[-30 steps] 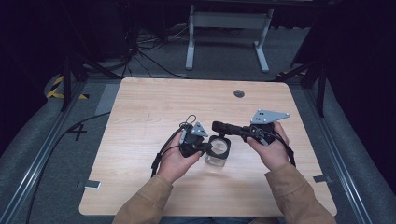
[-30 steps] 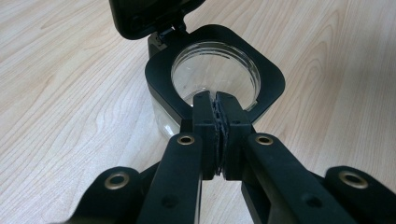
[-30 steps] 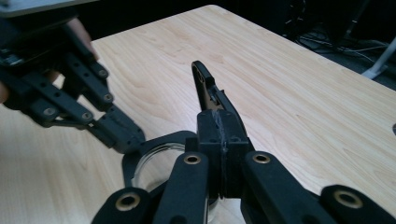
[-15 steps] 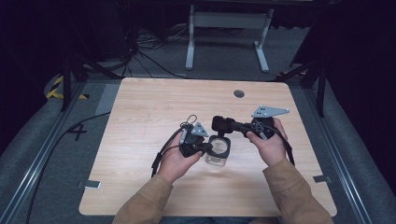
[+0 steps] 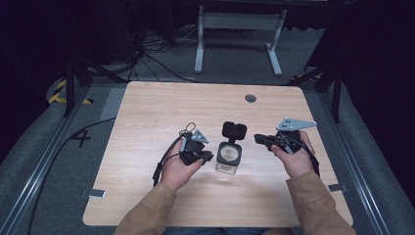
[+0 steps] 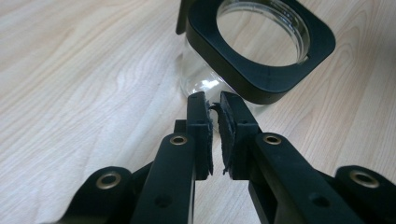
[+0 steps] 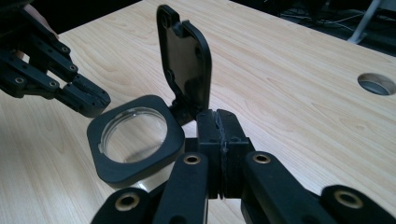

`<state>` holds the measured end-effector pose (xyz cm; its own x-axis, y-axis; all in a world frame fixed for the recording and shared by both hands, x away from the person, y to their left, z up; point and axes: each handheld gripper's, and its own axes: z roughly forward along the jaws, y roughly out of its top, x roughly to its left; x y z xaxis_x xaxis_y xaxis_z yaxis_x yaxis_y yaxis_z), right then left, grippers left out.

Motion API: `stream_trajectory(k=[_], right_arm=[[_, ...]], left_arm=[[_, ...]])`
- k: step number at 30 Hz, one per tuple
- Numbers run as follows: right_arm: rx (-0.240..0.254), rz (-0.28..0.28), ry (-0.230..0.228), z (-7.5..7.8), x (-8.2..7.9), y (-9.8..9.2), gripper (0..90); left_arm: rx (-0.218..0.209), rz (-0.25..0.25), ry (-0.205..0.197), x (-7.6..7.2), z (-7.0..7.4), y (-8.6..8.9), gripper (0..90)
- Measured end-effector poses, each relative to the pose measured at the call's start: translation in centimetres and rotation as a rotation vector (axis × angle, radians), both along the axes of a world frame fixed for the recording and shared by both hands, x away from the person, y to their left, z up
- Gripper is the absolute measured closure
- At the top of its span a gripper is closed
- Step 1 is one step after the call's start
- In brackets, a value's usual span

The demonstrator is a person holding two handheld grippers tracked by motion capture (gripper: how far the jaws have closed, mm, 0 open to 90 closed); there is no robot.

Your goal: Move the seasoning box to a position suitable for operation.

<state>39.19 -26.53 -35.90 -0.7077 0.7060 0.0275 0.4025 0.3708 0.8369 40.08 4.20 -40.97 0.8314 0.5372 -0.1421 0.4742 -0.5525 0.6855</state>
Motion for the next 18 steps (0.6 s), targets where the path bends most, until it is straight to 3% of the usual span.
stream_trajectory(k=[4, 10, 11, 18], right_arm=[[-0.003, -0.005, 0.007, -0.2, 0.0, -0.3, 90.0], [-0.001, -0.012, 0.017, -0.4, 0.2, -0.6, 90.0], [0.0, -0.012, 0.017, -0.4, 0.2, -0.6, 90.0], [0.002, -0.019, 0.011, -0.3, 0.2, -1.0, 90.0]], left_arm=[[0.014, -0.025, -0.016, -0.1, -0.1, -0.7, 83.2], [0.006, -0.042, -0.002, -0.4, 0.0, -0.9, 83.1], [-0.01, -0.041, 0.0, -0.5, -0.1, -1.1, 83.1], [0.009, -0.075, -0.003, -0.8, 0.0, -1.7, 80.5]])
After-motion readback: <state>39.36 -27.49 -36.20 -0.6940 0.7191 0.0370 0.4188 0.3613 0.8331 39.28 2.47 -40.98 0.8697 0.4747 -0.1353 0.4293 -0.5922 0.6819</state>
